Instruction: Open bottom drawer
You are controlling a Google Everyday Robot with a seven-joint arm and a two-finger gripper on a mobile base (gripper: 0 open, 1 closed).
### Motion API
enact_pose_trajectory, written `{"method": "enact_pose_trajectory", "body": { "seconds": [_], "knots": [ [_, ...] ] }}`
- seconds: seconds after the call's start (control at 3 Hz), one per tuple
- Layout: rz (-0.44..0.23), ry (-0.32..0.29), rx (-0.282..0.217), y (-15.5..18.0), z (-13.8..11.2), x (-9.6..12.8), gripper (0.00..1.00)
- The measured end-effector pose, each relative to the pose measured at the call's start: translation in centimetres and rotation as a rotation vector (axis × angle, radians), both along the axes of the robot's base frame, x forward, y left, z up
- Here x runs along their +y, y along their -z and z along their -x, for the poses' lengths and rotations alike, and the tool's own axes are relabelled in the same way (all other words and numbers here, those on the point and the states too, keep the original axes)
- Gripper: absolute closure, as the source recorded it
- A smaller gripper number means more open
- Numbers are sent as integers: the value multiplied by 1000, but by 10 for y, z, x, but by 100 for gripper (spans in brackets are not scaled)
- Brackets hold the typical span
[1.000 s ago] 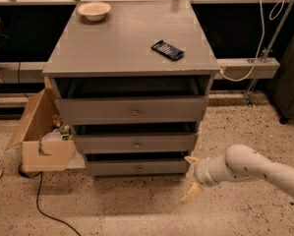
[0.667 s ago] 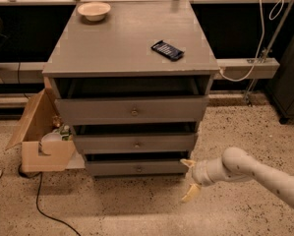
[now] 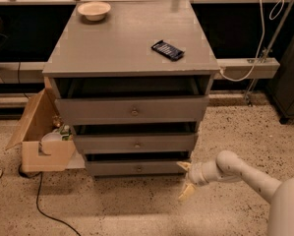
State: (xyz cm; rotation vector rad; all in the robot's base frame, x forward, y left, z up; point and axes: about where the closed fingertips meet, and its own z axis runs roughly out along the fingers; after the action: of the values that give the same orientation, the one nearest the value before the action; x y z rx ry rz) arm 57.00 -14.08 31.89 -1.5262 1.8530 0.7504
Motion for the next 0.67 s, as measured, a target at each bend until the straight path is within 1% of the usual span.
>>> {"method": "enact_pose_trajectory", "body": {
  "seconds": [0.33, 0.67],
  "knots": [
    [2, -1, -3, -2, -1, 0, 0],
    [43, 6, -2, 14, -7, 4, 0]
  ]
}}
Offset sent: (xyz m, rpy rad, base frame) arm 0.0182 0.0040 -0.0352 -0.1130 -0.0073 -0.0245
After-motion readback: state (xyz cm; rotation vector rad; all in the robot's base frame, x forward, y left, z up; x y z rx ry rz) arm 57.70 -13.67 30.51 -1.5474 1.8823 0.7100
